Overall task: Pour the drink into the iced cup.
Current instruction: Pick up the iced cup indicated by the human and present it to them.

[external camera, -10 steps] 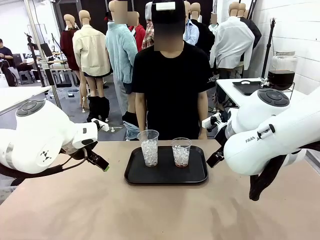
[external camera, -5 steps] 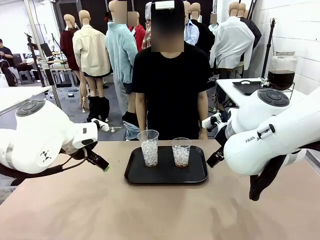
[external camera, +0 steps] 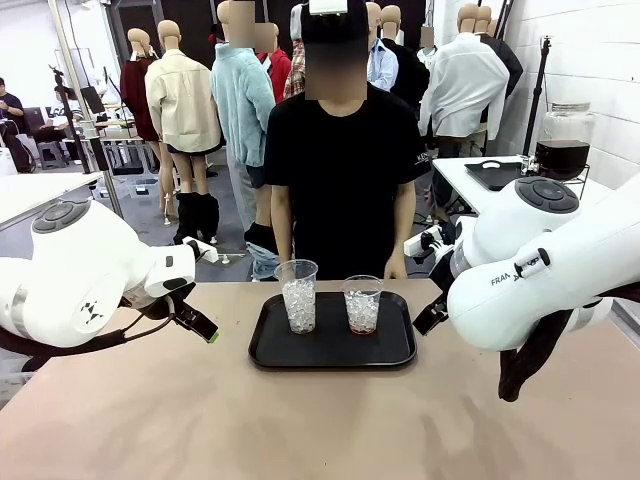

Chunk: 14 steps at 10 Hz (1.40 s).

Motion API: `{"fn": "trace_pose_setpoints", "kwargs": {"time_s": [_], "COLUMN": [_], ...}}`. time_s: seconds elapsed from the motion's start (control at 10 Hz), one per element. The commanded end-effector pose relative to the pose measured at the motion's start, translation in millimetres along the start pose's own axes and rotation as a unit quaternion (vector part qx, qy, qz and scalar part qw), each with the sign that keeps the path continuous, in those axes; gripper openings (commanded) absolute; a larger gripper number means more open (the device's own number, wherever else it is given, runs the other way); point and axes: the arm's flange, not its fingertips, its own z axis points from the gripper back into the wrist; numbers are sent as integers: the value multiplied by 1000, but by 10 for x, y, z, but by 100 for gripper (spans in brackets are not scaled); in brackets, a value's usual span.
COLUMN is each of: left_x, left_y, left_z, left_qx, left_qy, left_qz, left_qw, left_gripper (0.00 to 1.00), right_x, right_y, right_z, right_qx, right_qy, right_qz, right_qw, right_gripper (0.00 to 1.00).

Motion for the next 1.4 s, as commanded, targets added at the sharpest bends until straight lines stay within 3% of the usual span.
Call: {"fn": "trace_pose_setpoints", "kwargs": {"time_s": [0.0, 1.3], "left_x": [-2, -2], "left_y": [7, 7], "left_z": [0, 0], "left_qx": [0, 0], "left_qy": [0, 0], "left_qz": [1, 1], "left_qw": [1000, 1000], "left_gripper": [100, 100], "right_x": [0, 0], "right_y": [0, 0], "right_z": [0, 0], "right_qx": [0, 0], "right_qy": [0, 0], "right_qz": [-1, -1], "right_qw": [1000, 1000], "right_gripper": [100, 100]}}
